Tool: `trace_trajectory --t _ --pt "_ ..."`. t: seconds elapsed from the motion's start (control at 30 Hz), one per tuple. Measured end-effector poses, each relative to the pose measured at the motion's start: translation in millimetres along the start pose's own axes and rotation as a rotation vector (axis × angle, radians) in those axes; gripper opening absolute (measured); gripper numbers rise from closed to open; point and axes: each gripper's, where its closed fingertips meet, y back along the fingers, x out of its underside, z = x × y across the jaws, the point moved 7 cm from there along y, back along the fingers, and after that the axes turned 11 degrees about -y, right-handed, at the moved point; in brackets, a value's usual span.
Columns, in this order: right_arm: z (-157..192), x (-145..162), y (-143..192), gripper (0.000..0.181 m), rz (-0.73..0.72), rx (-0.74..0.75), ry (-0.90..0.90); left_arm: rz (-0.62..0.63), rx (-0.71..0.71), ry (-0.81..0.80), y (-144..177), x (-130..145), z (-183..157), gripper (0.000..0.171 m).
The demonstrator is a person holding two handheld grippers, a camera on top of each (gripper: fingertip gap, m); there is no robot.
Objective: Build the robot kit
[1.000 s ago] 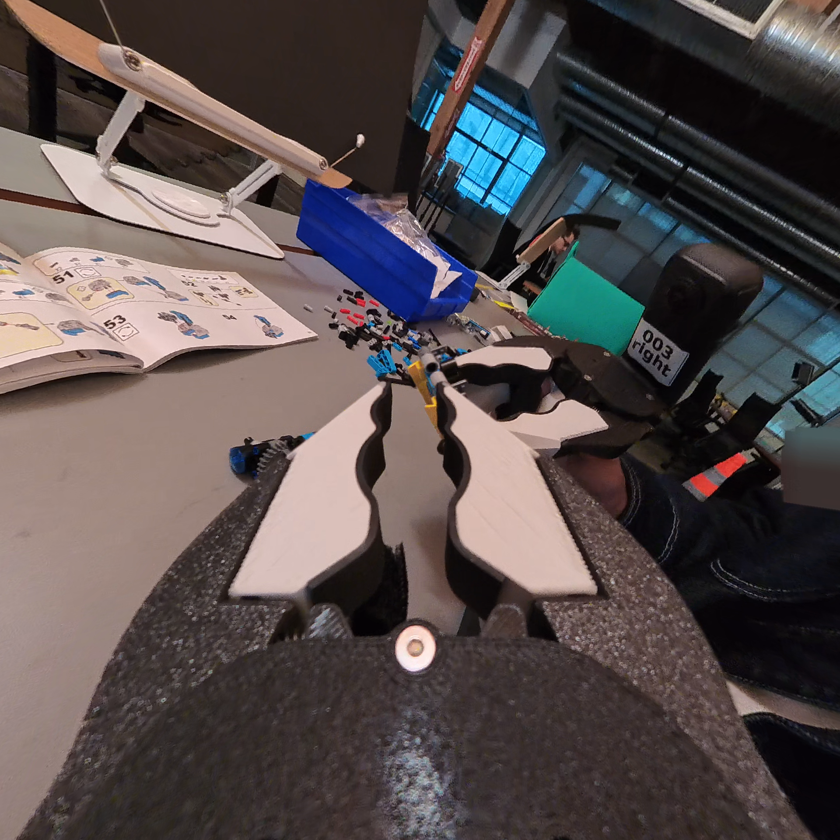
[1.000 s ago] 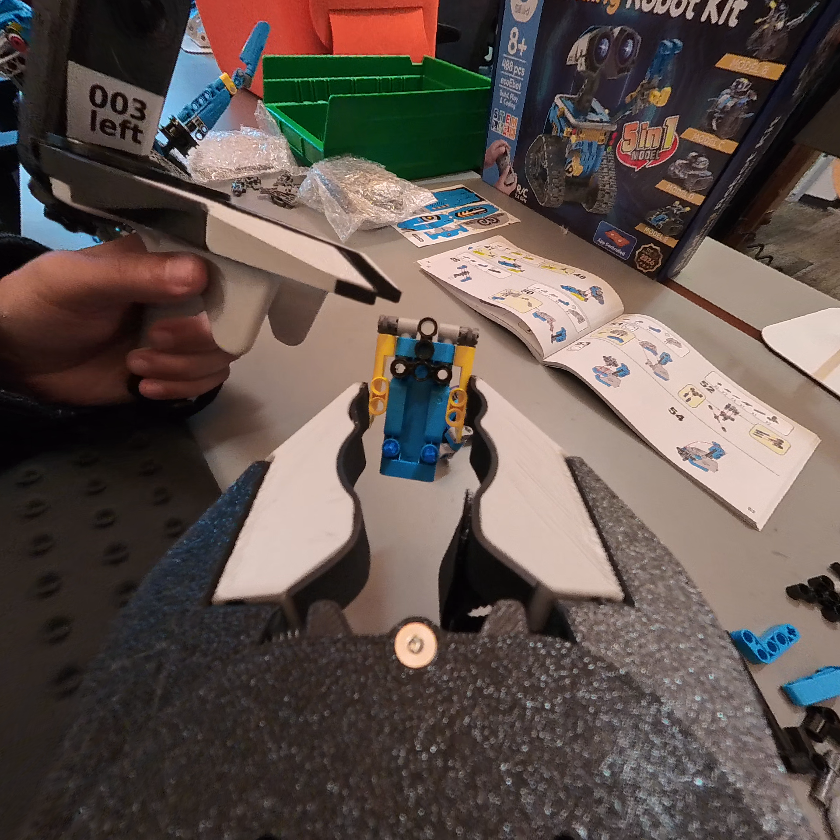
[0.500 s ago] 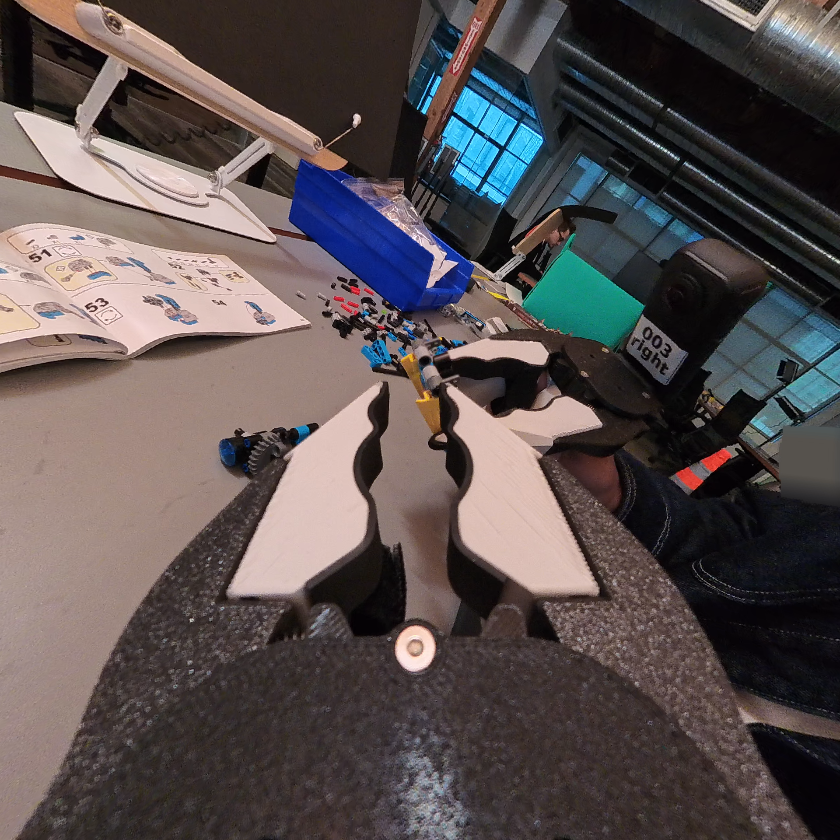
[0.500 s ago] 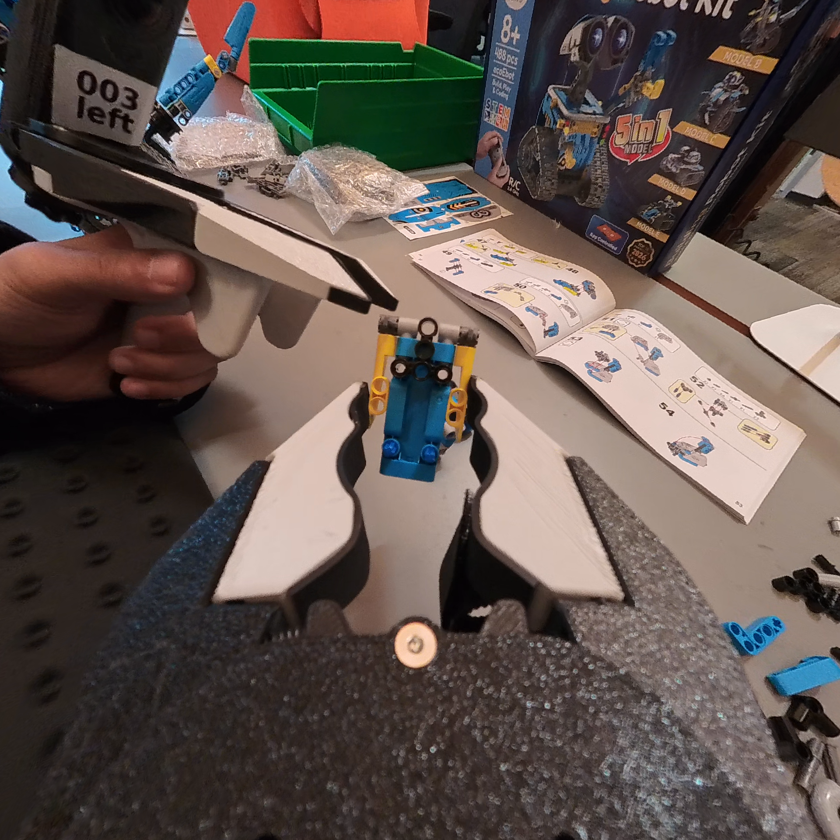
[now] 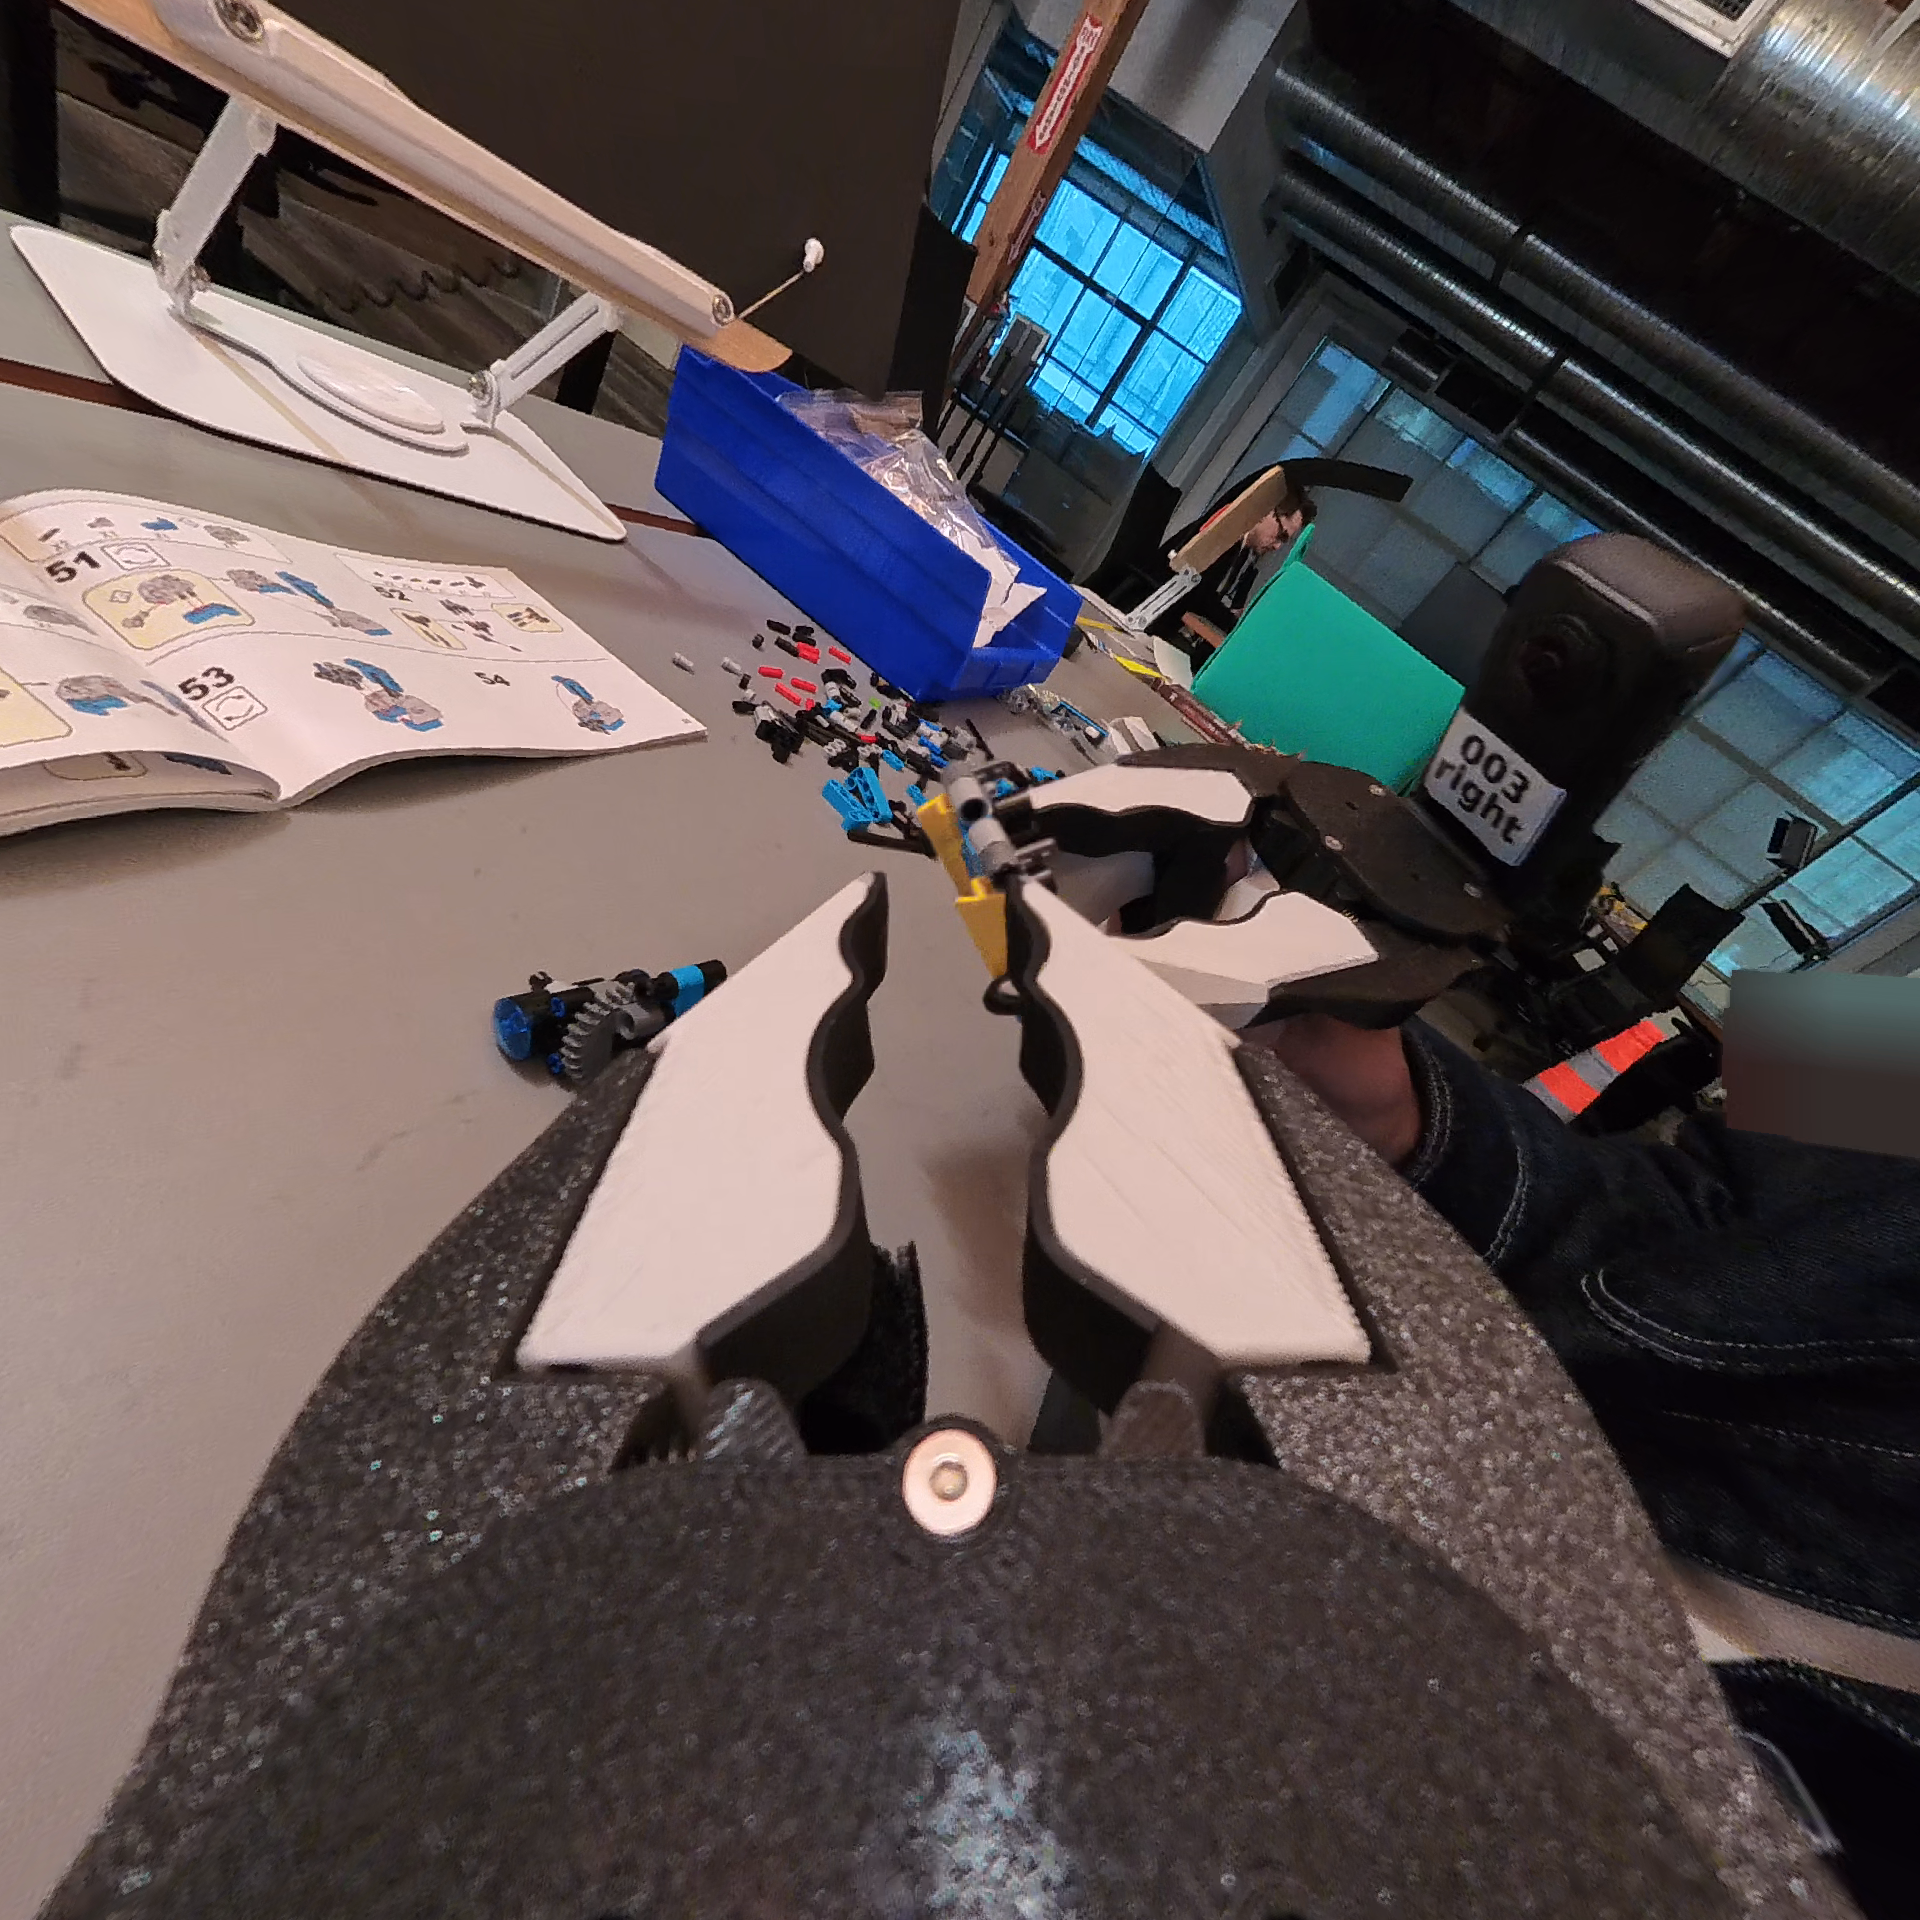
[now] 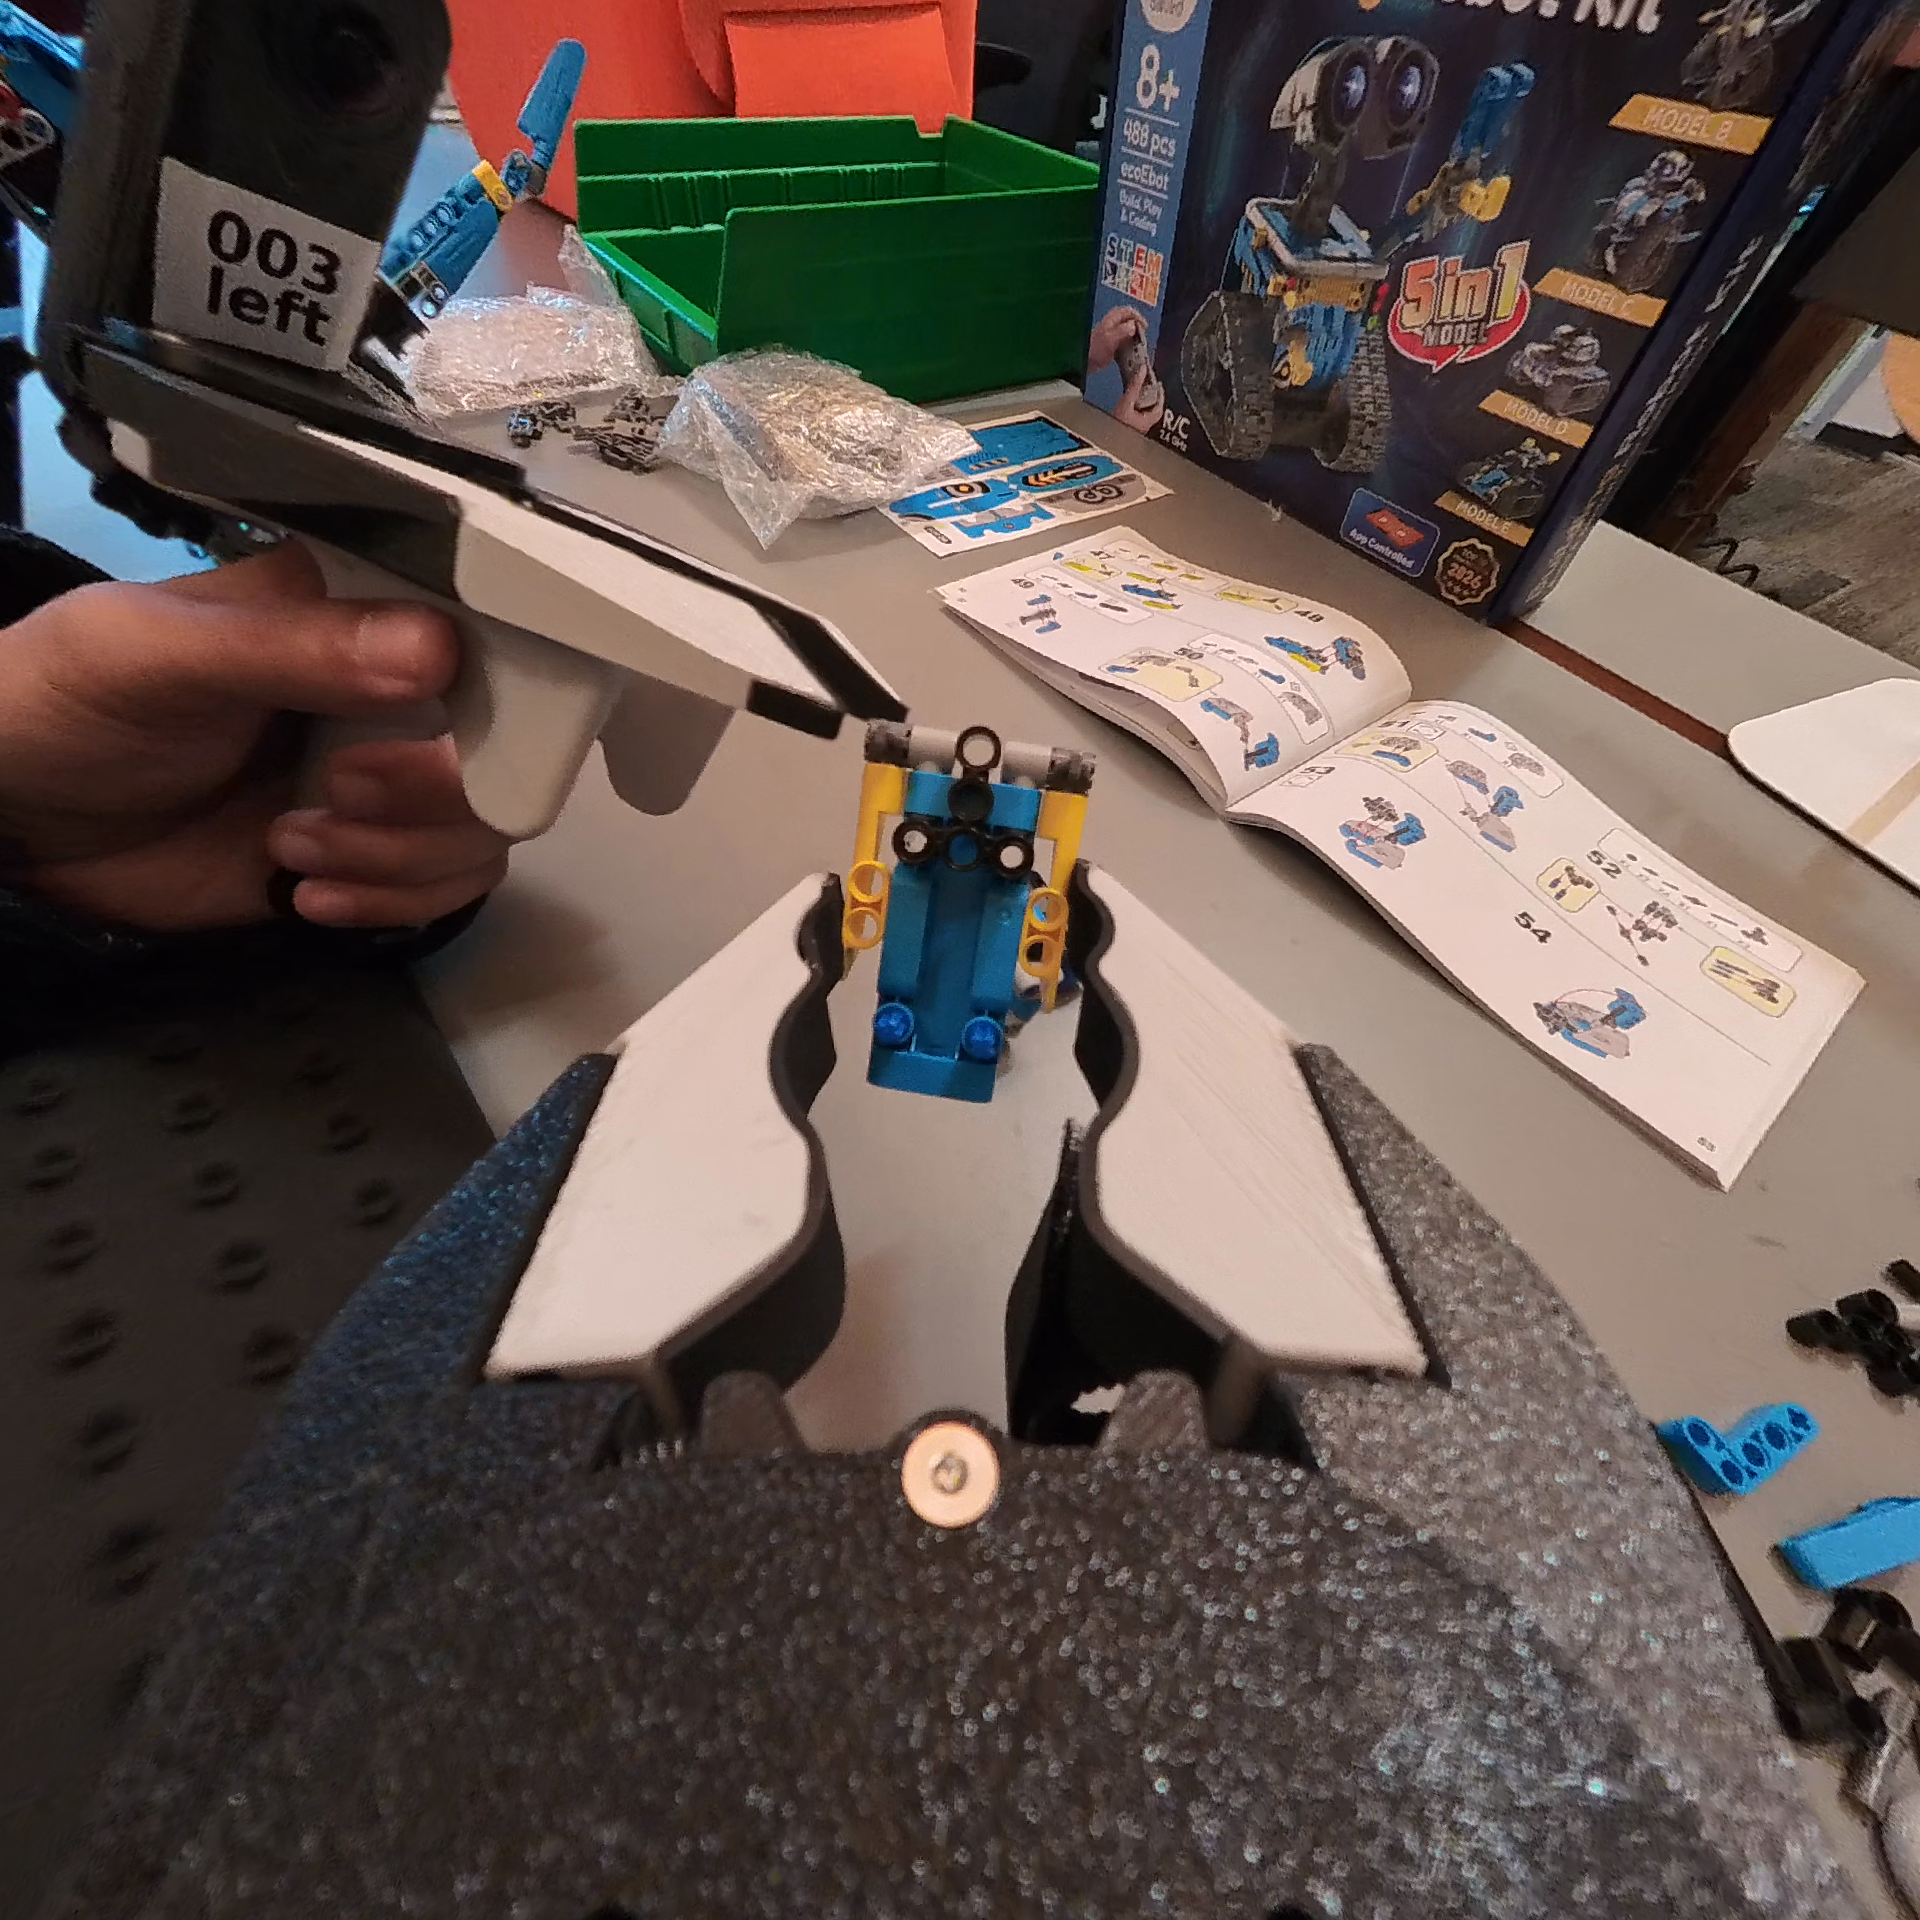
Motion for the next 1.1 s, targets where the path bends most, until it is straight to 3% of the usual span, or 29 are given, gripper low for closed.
trace_trajectory --t 0.13,0.2,0.27,0.37,0.47,0.57,0.67,0.8,0.9,0.97,1.03,1.1 --pt "1 2 -6 0.043 0.027 -0.003 0.020 -0.054 -0.034 -0.017 9 -6 1 0.022" --pt "-1 4 -6 0.043 0.047 0.022 0.039 -0.071 -0.135 -0.035 18 -11 12 0.022" --pt "-7 10 -7 0.043 0.098 0.051 0.064 0.049 -0.385 -0.104 32 -6 40 0.021" --pt "-14 19 -1 0.043 0.185 0.012 0.088 0.271 -0.447 -0.229 40 3 60 0.022" --pt "-19 41 4 0.043 0.340 -0.166 0.049 0.316 -0.334 -0.201 28 11 56 0.028" --pt "-19 47 5 0.043 0.385 -0.215 0.065 0.308 -0.161 -0.162 11 11 43 0.037" --pt "-18 62 -1 0.044 0.536 -0.280 0.068 0.482 -0.118 -0.214 -5 21 50 0.040" --pt "-22 60 -7 0.044 0.552 -0.280 0.051 0.556 -0.171 -0.328 -18 20 66 0.040" --pt "-21 61 -8 0.044 0.534 -0.247 0.104 0.574 -0.048 -0.340 -30 19 61 0.040" --pt "-21 60 -8 0.044 0.512 -0.219 0.139 0.614 0.003 -0.477 -35 15 53 0.039" --pt "-23 60 -9 0.044 0.494 -0.188 0.148 0.715 0.061 -0.615 -37 13 49 0.022" --pt "-23 61 -9 0.044 0.490 -0.199 0.131 0.820 0.136 -0.713 -43 9 44 0.022"
